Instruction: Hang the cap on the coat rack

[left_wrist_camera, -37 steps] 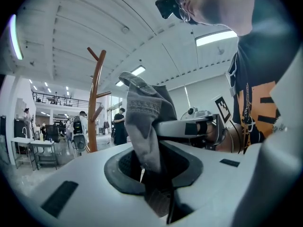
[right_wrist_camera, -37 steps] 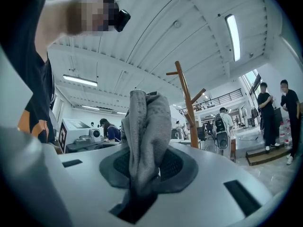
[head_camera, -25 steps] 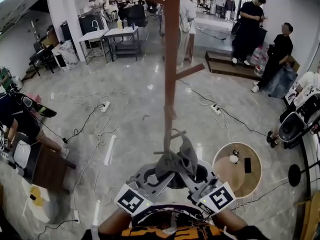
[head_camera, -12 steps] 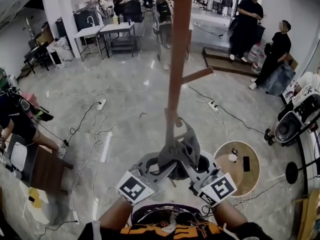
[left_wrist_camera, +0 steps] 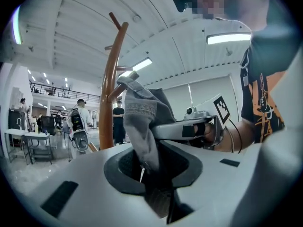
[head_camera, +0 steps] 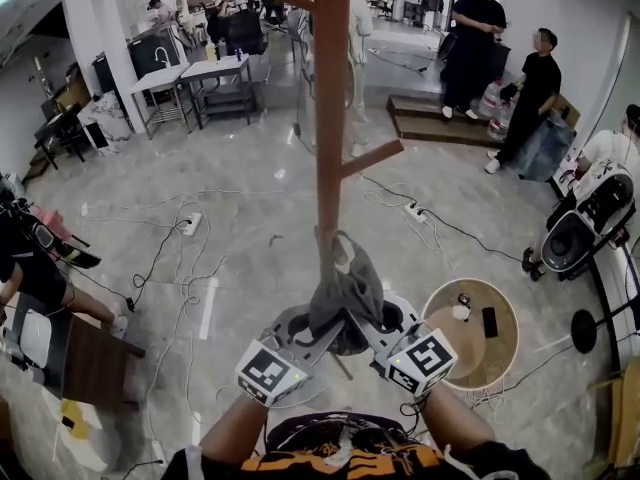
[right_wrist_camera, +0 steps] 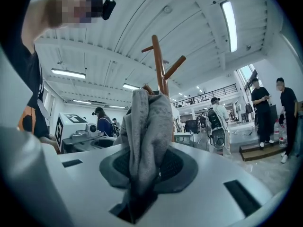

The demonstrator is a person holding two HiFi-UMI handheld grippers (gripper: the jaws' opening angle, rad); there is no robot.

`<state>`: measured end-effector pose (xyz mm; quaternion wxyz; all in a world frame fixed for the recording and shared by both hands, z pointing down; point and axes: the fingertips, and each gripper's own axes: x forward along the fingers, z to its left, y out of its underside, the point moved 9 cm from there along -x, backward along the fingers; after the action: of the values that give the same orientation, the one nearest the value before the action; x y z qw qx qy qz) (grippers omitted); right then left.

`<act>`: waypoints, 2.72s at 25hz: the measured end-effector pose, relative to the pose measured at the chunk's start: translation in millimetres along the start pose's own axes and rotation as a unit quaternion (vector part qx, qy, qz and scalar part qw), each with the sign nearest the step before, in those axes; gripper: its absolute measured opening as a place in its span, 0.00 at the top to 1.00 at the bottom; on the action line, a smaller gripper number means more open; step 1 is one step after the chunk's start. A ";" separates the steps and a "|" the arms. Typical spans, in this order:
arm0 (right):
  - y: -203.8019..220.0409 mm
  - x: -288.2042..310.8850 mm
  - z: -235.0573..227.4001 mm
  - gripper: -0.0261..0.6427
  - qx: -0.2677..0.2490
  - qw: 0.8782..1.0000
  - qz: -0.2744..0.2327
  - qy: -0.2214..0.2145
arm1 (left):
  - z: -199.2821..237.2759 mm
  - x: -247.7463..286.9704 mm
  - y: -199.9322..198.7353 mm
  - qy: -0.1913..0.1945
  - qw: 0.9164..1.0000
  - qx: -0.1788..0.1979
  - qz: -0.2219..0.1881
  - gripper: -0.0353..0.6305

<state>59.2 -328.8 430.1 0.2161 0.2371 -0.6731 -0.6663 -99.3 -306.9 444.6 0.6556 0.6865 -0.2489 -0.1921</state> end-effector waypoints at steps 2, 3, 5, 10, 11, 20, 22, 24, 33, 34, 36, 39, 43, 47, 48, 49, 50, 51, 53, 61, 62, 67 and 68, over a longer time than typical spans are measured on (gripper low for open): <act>5.3 7.6 -2.7 0.81 -0.004 1.000 0.007 0.001 | 5.6 0.5 7.1 -0.003 1.000 -0.004 0.007 0.79; 7.4 11.7 -4.5 0.81 -0.004 1.000 0.011 0.001 | 8.4 1.3 9.1 -0.005 1.000 -0.005 0.010 0.79; 11.2 19.2 -8.4 0.81 -0.006 1.000 0.018 0.003 | 14.5 4.0 12.8 -0.008 1.000 -0.008 0.012 0.79; 22.1 32.3 -19.3 0.81 -0.011 0.999 0.037 0.014 | 27.9 13.4 23.1 -0.017 1.000 -0.005 0.024 0.79; 24.4 33.8 -20.6 0.81 -0.011 0.999 0.041 0.016 | 29.3 14.7 24.9 -0.018 0.999 -0.005 0.026 0.79; 48.8 43.8 -31.0 0.81 -0.003 0.997 0.072 0.020 | 39.7 23.6 50.6 -0.024 0.999 -0.010 0.035 0.79; 52.4 45.4 -32.8 0.81 -0.002 0.997 0.074 0.021 | 41.7 25.2 55.4 -0.024 0.999 -0.010 0.035 0.80; 54.9 46.4 -33.5 0.81 -0.002 0.997 0.077 0.022 | 42.8 25.8 59.9 -0.025 0.999 -0.011 0.034 0.80; 58.0 41.1 -33.8 0.76 -0.006 0.997 0.071 0.018 | 43.7 21.8 62.7 -0.026 1.000 -0.011 0.007 0.78; 59.1 42.1 -32.6 0.75 -0.007 0.997 0.071 0.017 | 44.9 19.5 64.1 -0.027 1.000 -0.011 0.002 0.77; 61.6 44.7 -31.1 0.75 -0.010 0.997 0.072 0.016 | 48.0 15.7 66.6 -0.031 0.999 -0.010 -0.005 0.77; 67.1 46.1 -32.2 0.73 -0.012 0.997 0.076 0.017 | 51.5 13.0 74.5 -0.040 0.999 -0.013 -0.001 0.74; 72.3 44.4 -31.8 0.69 -0.012 0.996 0.082 0.020 | 53.6 4.2 85.2 -0.060 0.998 -0.031 0.012 0.65; 78.6 36.2 -33.6 0.59 0.008 0.997 0.076 0.031 | 48.9 -3.5 88.2 -0.064 0.997 -0.037 0.007 0.63; 78.5 34.4 -33.8 0.56 0.013 0.997 0.074 0.034 | 49.0 -5.3 87.9 -0.065 0.997 -0.037 0.008 0.62; 78.0 33.0 -33.7 0.54 0.016 0.996 0.074 0.037 | 49.8 -7.4 87.8 -0.067 0.997 -0.039 0.010 0.60; 77.7 31.9 -33.5 0.52 0.018 0.996 0.073 0.038 | 50.7 -9.8 88.5 -0.069 0.997 -0.041 0.013 0.59; 78.1 30.4 -33.2 0.50 0.019 0.996 0.073 0.038 | 51.2 -12.2 90.0 -0.072 0.996 -0.044 0.016 0.57; 81.3 25.3 -33.8 0.48 0.020 0.996 0.074 0.036 | 49.5 -15.8 94.3 -0.075 0.996 -0.046 0.020 0.54; 105.7 -17.4 -27.9 0.41 0.022 0.993 0.103 0.045 | 35.3 -34.6 106.7 -0.087 0.995 -0.053 0.004 0.48; 105.1 -21.1 -28.0 0.41 0.020 0.993 0.103 0.047 | 35.7 -37.6 107.8 -0.093 0.994 -0.056 0.002 0.48; 91.1 -32.0 -24.6 0.41 0.007 0.995 0.085 0.043 | 36.2 -53.6 113.2 -0.121 0.990 -0.065 0.008 0.48; 86.9 -33.4 -22.3 0.41 0.003 0.996 0.080 0.040 | 34.8 -56.4 113.5 -0.125 0.990 -0.062 0.014 0.48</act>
<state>96.5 -326.3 518.2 0.2943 0.2097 -0.6827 -0.6351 -175.3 -303.3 551.8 0.6637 0.6115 -0.3255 -0.2823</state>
